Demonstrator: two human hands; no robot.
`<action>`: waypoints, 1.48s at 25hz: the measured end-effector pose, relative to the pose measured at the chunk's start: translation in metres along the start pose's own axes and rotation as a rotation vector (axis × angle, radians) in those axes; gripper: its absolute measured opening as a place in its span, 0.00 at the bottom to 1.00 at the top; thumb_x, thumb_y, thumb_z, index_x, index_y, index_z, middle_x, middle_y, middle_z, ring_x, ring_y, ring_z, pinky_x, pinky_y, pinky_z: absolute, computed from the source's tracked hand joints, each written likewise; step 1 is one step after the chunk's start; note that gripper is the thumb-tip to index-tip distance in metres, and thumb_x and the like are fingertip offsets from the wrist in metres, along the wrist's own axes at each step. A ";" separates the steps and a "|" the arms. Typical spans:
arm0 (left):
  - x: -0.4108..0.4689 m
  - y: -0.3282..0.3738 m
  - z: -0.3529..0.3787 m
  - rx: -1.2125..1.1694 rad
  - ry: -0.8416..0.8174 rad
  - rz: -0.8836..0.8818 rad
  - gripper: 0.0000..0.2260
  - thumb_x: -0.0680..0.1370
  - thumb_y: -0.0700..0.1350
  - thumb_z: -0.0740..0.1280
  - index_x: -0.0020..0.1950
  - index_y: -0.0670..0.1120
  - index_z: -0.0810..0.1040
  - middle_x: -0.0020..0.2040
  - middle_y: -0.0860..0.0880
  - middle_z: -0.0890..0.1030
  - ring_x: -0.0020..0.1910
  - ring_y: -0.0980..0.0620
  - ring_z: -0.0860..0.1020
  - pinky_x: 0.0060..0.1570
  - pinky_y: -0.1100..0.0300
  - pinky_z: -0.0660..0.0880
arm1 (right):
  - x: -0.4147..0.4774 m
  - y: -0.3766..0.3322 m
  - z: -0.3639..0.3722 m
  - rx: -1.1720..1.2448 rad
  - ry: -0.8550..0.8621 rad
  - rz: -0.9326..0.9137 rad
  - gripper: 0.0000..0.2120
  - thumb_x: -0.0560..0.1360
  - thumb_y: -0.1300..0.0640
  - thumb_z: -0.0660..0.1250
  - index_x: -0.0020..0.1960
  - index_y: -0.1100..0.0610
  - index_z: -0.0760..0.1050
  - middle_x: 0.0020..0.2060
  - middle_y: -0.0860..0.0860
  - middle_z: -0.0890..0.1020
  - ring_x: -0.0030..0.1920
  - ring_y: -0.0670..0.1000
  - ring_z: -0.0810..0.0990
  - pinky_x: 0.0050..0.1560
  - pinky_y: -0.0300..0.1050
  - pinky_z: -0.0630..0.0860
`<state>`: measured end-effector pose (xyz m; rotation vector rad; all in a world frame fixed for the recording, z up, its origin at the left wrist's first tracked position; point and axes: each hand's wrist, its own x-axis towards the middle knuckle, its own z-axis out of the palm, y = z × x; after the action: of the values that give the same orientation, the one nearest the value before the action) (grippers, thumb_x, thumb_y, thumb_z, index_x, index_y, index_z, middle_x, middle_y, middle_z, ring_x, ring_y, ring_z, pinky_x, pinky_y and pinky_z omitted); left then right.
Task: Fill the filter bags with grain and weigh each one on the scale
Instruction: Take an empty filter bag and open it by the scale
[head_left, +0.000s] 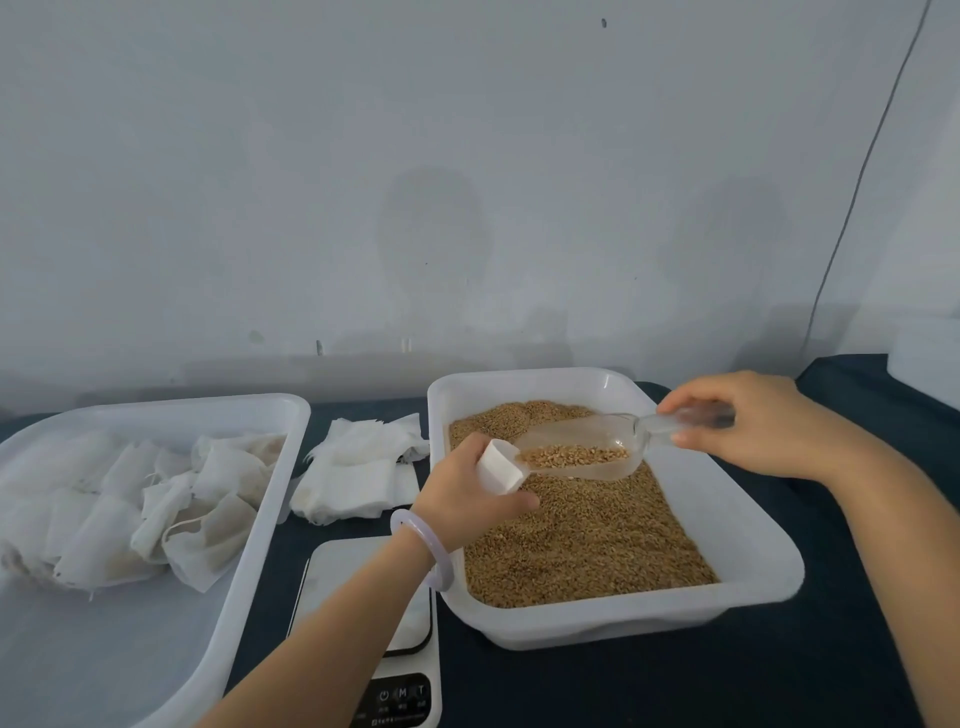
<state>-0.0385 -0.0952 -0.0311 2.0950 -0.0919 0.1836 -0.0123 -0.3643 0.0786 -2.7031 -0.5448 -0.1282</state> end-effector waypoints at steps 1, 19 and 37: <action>0.000 0.000 0.001 0.000 -0.015 0.003 0.22 0.67 0.53 0.76 0.55 0.51 0.71 0.48 0.51 0.77 0.44 0.55 0.78 0.34 0.68 0.75 | 0.002 -0.003 -0.002 -0.027 -0.003 -0.006 0.10 0.72 0.51 0.70 0.49 0.37 0.75 0.53 0.40 0.79 0.59 0.44 0.74 0.66 0.48 0.66; -0.001 -0.003 0.019 0.150 -0.055 0.009 0.22 0.67 0.61 0.74 0.51 0.56 0.66 0.46 0.59 0.74 0.41 0.60 0.75 0.33 0.67 0.71 | 0.023 -0.040 -0.006 -0.396 0.163 -0.234 0.14 0.73 0.47 0.68 0.57 0.37 0.75 0.47 0.36 0.72 0.59 0.45 0.61 0.61 0.48 0.50; -0.006 -0.007 0.012 -0.083 0.144 -0.017 0.13 0.71 0.47 0.71 0.47 0.53 0.66 0.42 0.49 0.77 0.34 0.54 0.77 0.29 0.65 0.75 | 0.019 0.017 -0.002 -0.019 0.126 -0.055 0.15 0.71 0.51 0.72 0.46 0.31 0.72 0.50 0.39 0.79 0.61 0.49 0.71 0.68 0.56 0.61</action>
<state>-0.0419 -0.1025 -0.0439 1.9931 0.0050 0.3143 0.0120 -0.3723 0.0778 -2.6763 -0.5832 -0.3170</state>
